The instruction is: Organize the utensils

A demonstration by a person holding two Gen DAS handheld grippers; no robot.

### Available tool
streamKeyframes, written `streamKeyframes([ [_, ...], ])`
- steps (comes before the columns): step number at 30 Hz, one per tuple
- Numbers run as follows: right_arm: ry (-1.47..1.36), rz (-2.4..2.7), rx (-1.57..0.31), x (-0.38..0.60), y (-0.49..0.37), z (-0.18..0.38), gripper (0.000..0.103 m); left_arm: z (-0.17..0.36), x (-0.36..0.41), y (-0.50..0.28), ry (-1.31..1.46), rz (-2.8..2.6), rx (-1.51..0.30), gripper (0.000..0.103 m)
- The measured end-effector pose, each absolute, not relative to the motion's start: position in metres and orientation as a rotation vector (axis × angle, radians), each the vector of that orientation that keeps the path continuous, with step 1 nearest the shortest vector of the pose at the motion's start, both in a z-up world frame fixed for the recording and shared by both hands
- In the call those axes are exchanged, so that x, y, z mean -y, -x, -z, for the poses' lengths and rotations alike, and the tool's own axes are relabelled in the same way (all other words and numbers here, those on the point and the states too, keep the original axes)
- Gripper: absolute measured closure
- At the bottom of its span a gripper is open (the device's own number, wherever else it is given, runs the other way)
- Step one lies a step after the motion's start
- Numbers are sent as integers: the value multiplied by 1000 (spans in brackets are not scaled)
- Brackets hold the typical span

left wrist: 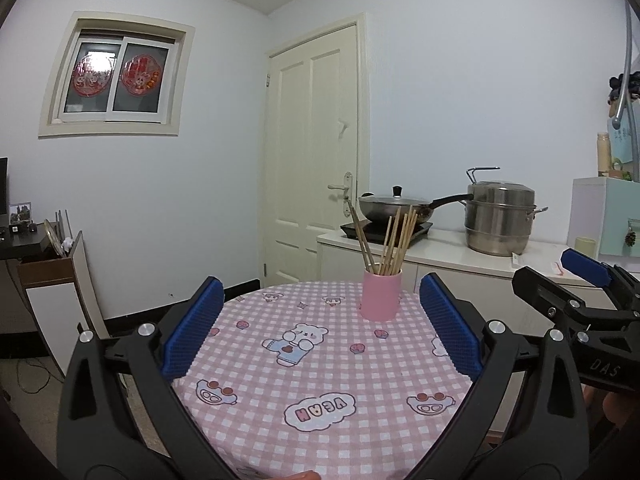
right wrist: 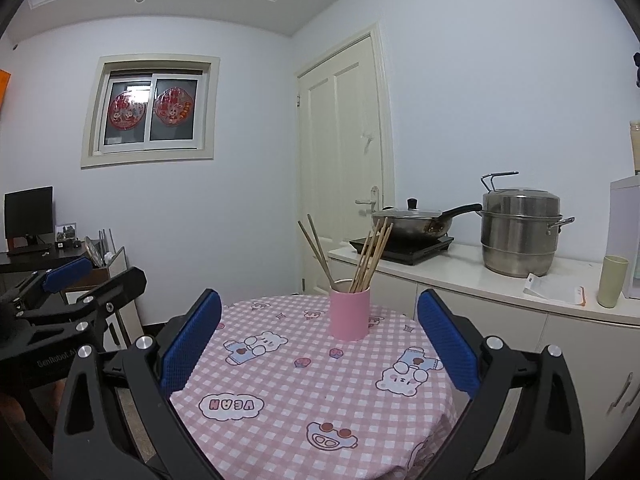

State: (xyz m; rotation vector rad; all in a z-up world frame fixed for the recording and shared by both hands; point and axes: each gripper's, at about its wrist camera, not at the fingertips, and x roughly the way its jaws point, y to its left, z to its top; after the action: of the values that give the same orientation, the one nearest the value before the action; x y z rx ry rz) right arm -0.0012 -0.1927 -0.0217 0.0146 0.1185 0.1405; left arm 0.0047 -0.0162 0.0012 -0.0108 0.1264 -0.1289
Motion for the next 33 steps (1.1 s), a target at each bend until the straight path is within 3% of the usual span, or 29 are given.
streamKeyframes([
  [33, -32, -153, -113, 194, 12, 23, 8, 3, 19, -7, 10, 152, -150, 6],
])
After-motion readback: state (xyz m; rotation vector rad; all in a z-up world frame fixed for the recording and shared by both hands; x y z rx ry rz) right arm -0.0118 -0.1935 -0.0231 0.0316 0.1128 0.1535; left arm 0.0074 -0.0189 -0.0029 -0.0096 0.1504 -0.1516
